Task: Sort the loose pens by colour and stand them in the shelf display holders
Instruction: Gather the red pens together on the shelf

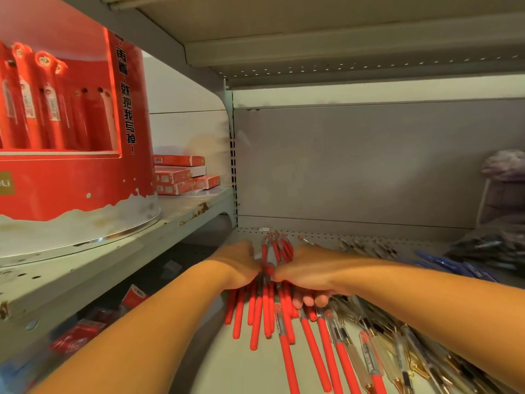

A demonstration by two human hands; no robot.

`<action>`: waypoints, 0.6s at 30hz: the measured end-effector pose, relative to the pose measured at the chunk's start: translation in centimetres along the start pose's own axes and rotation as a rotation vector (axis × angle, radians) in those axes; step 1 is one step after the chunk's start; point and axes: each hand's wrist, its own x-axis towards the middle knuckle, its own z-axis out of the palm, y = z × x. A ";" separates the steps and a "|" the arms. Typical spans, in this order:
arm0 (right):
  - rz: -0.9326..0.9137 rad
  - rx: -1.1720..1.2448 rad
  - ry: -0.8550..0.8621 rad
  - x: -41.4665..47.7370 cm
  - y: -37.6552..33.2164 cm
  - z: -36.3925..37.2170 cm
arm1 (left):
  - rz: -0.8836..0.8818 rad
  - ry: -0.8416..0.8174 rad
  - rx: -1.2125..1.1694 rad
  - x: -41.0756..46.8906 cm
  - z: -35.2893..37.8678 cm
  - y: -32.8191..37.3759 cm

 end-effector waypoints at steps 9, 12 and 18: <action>-0.527 -0.628 -0.026 -7.4 4.8 -1.5 | 0.147 -0.079 0.141 -1.1 2.7 0.3; -0.610 -0.679 -0.149 -8.3 7.3 -1.1 | 0.188 -0.146 0.190 -1.0 3.9 0.5; -0.659 -0.676 -0.149 -8.8 7.8 -1.0 | 0.203 -0.173 0.217 -1.2 4.2 0.9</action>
